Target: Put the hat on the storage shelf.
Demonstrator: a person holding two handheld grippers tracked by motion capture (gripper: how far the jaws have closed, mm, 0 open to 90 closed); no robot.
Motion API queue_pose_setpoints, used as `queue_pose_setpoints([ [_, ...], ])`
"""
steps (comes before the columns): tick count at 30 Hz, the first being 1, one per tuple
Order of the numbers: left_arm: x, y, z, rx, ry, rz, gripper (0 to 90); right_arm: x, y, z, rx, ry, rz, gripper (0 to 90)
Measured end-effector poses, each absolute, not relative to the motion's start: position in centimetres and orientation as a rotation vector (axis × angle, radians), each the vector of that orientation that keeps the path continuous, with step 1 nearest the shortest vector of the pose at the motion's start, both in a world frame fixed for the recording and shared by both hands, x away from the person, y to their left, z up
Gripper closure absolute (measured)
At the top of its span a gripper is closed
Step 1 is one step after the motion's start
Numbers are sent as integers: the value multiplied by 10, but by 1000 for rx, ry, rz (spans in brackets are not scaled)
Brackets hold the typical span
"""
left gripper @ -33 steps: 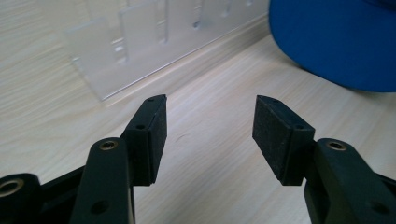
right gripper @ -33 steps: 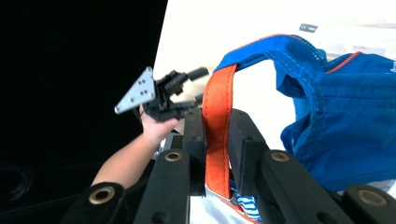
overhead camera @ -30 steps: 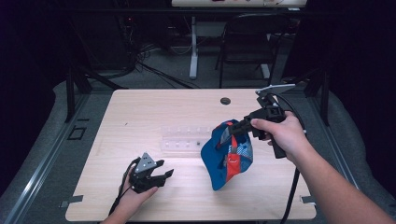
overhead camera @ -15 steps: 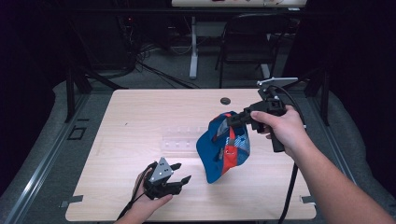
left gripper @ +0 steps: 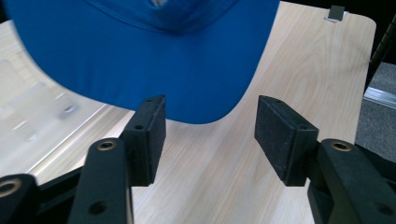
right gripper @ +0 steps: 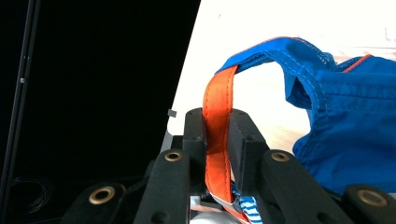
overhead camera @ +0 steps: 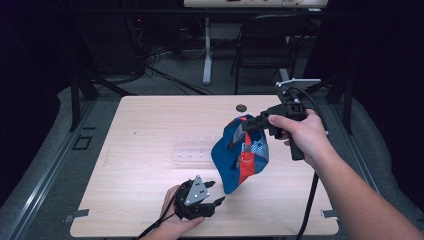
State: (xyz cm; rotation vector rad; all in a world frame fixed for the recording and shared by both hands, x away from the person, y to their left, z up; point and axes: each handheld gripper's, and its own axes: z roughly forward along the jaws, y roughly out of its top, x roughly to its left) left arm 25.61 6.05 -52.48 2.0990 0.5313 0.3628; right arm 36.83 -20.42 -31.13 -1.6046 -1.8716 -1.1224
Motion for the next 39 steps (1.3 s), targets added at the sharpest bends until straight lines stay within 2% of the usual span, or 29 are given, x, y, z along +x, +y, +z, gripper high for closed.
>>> queue_pose_setpoints([
  [10,258,48,-525,2081,538,372,545,371,-199,-307,-1587,-1877,-1136,785],
  [17,259,54,-520,2052,541,366,713,371,-198,-303,-1579,-1884,-1144,784],
  [21,259,60,-516,2040,543,372,776,370,-197,-301,-1578,-1886,-1153,784],
  [31,262,74,-506,2013,551,381,850,371,-198,-296,-1574,-1890,-1173,784],
  [39,267,82,-501,2001,552,412,872,371,-197,-295,-1572,-1892,-1183,784],
])
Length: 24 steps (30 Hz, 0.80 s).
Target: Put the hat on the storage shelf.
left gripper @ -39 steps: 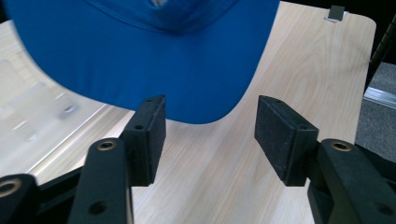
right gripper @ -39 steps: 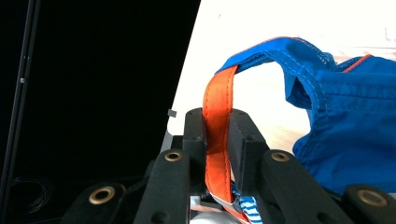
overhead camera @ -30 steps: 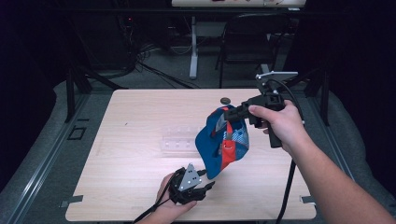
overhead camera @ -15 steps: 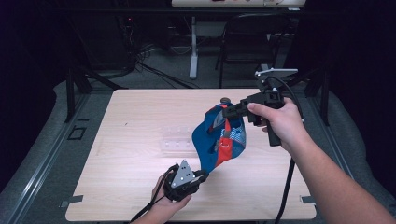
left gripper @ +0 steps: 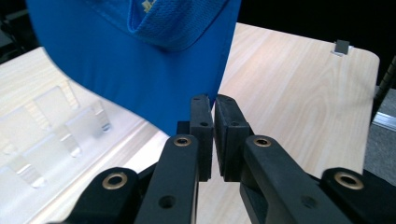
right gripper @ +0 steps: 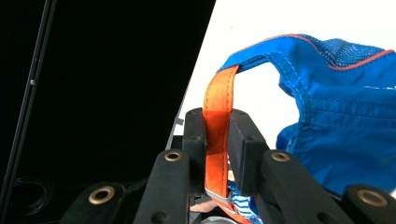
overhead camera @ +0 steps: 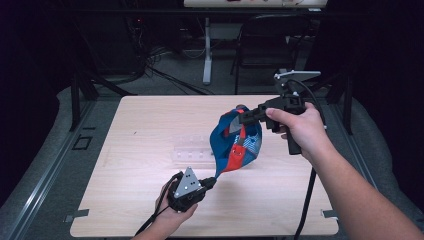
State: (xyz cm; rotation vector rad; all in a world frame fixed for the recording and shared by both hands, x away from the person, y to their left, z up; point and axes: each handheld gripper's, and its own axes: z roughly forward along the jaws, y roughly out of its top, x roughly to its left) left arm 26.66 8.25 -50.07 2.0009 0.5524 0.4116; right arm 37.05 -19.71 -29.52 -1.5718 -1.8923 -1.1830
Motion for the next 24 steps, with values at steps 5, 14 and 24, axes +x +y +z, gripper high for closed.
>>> queue_pose_setpoints([
  [5,276,92,-496,1971,580,429,879,371,-197,-298,-1581,-1890,-1175,784],
  [14,286,100,-496,1951,608,516,882,376,-194,-308,-1572,-1892,-1163,784],
  [24,293,98,-499,1944,636,562,883,382,-182,-318,-1560,-1895,-1160,784],
])
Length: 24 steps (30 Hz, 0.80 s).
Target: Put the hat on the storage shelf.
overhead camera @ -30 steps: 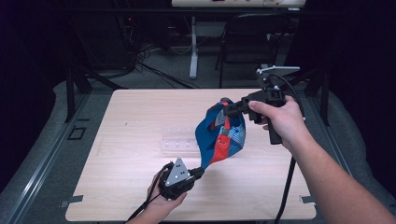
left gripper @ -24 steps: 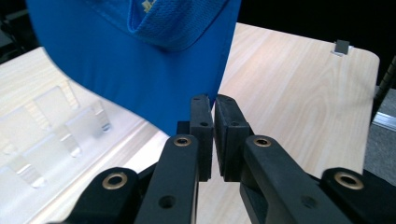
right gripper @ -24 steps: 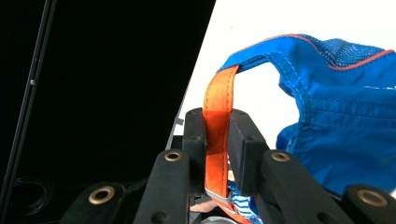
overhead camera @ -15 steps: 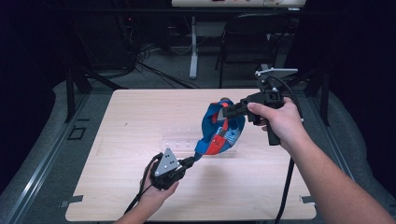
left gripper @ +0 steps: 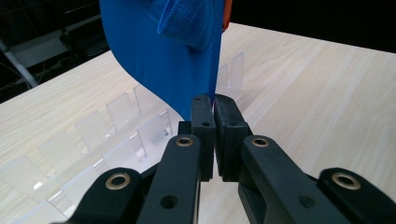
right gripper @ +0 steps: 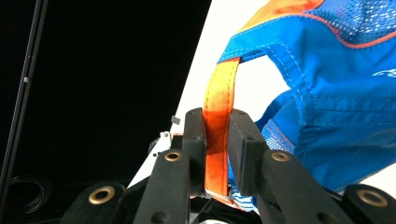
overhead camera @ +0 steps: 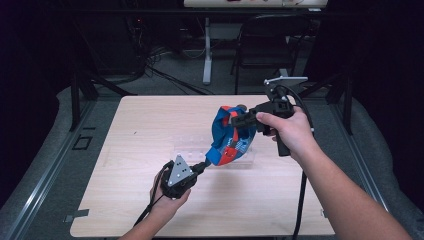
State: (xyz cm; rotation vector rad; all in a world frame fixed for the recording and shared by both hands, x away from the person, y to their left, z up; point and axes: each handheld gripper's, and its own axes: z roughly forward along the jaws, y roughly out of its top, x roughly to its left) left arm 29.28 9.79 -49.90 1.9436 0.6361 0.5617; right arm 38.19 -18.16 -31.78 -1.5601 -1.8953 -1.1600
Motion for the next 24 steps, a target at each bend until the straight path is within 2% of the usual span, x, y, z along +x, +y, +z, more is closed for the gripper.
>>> queue_pose_setpoints([
  [24,313,104,-516,1960,702,556,882,398,-160,-341,-1565,-1915,-1109,783],
])
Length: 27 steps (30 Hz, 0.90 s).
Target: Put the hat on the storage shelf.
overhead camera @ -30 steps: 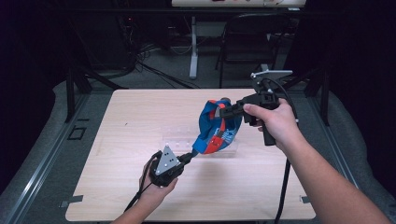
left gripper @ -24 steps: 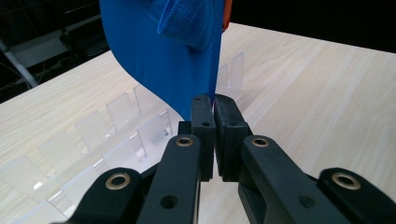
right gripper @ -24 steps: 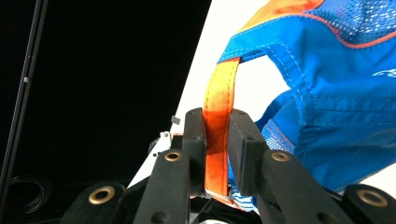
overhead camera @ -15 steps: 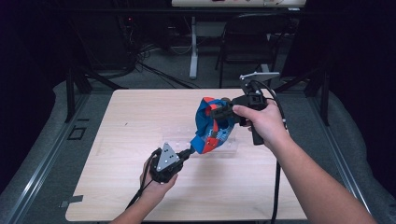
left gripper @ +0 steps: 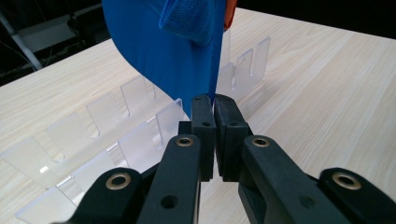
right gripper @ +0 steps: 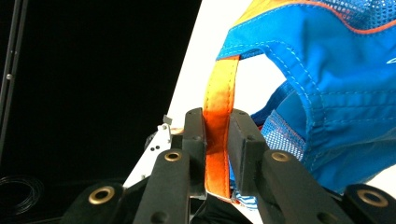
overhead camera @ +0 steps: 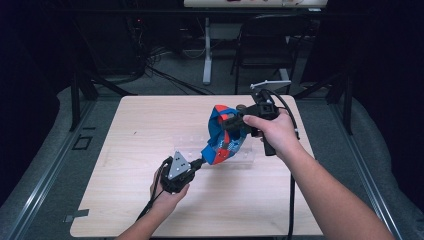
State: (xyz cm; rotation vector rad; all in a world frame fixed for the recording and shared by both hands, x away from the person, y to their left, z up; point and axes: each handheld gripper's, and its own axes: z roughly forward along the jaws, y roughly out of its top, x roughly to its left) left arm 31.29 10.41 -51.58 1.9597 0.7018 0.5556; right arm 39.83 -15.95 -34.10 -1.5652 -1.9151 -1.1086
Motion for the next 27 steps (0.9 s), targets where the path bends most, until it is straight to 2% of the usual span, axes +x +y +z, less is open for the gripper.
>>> queue_pose_setpoints([
  [27,325,102,-537,1974,765,488,883,412,-161,-379,-1608,-1855,-1049,780],
])
